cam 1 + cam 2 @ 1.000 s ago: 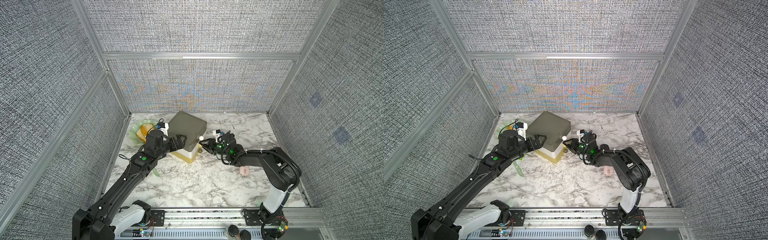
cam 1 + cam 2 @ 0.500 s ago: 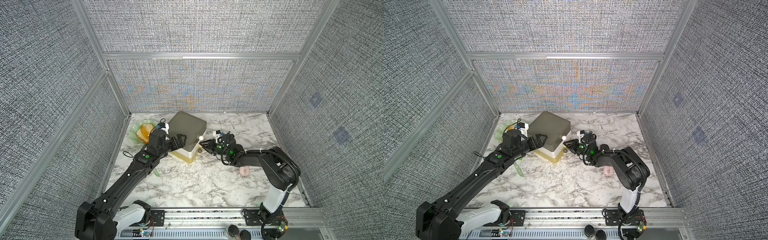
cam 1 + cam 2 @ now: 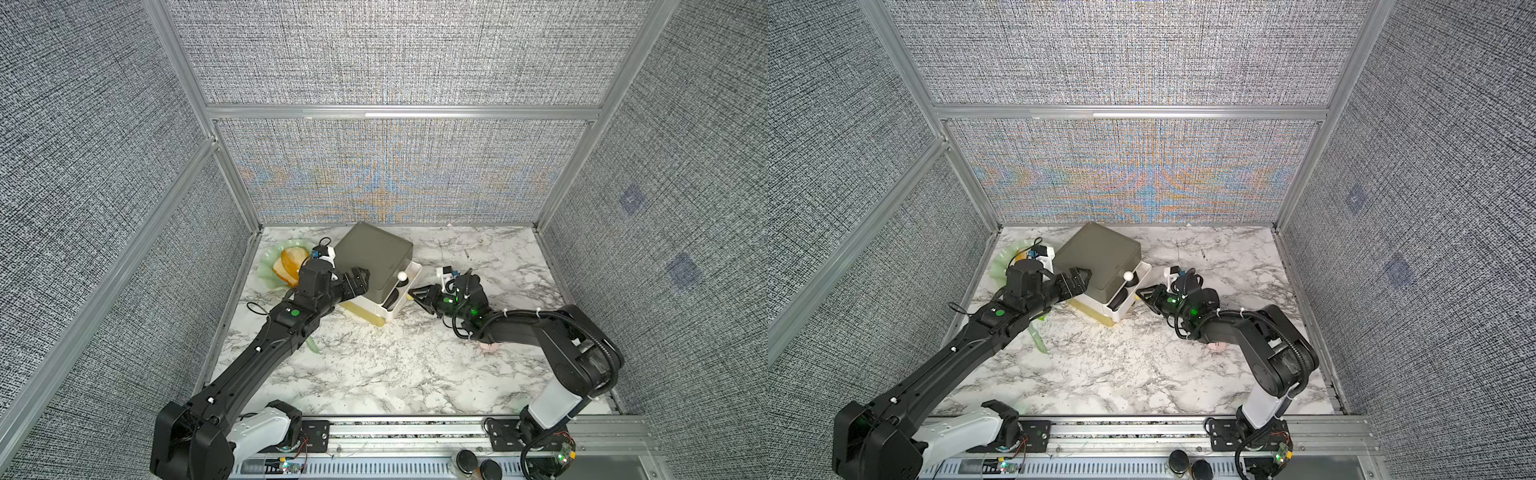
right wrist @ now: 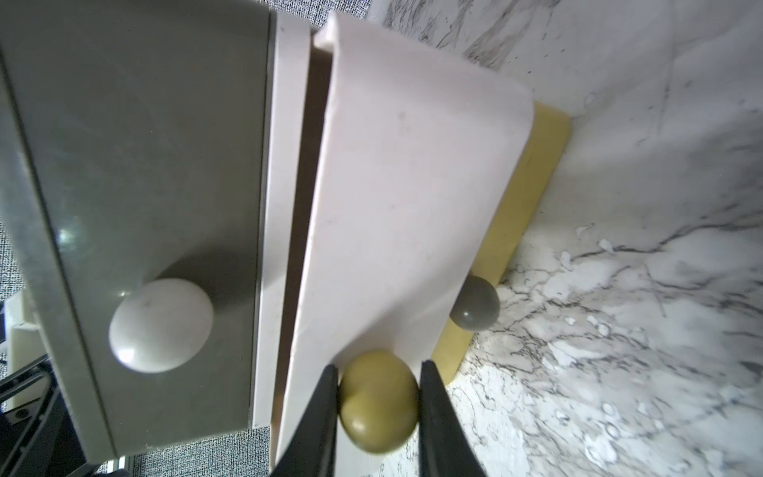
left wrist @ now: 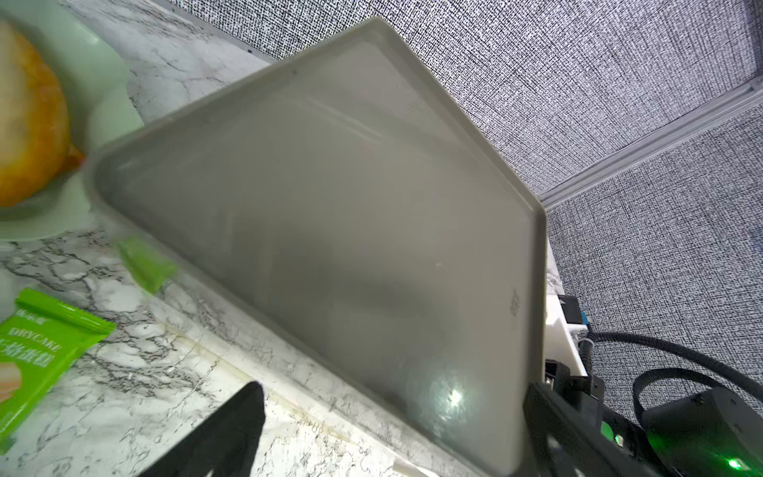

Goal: Take the mice out of the drawer
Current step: Open the drawer in the storage box.

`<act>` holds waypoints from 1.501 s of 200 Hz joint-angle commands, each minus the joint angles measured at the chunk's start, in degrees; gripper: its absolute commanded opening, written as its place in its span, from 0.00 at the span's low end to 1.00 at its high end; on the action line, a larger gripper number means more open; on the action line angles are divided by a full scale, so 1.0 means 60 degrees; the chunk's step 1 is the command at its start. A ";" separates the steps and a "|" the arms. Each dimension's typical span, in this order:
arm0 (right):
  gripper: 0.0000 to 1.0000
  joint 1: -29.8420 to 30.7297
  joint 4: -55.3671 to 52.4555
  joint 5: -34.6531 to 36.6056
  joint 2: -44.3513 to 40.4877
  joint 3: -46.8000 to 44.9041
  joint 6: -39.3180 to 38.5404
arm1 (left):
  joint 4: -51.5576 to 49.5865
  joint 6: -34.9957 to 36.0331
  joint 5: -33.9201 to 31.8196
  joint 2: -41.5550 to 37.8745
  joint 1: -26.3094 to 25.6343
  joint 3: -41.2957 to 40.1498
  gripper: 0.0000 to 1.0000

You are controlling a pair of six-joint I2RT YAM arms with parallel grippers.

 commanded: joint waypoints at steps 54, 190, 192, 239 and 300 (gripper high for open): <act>0.19 -0.0331 -0.0560 -0.0086 -0.1304 -0.1019 -0.0232 | -0.0011 0.0210 -0.0435 -0.0117 0.0004 -0.0037 0.99; 0.37 -0.0745 -0.3225 0.0355 -0.2712 -0.1351 -0.1205 | -0.0497 0.0636 -0.0054 0.0148 0.0004 0.0549 0.99; 0.39 -0.0745 -0.3329 0.0392 -0.2799 -0.1386 -0.1187 | -0.0547 0.0625 -0.0059 0.0155 0.0004 0.0588 0.99; 0.55 -0.0858 -0.7064 0.1920 -0.4650 -0.0889 -0.2291 | -0.0036 0.0672 0.0035 0.0229 0.0004 0.0418 0.99; 0.64 -0.0558 -1.1601 0.3218 -0.3827 0.3462 -0.6363 | -0.0050 -0.0036 0.0339 0.0232 -0.0003 0.0538 0.99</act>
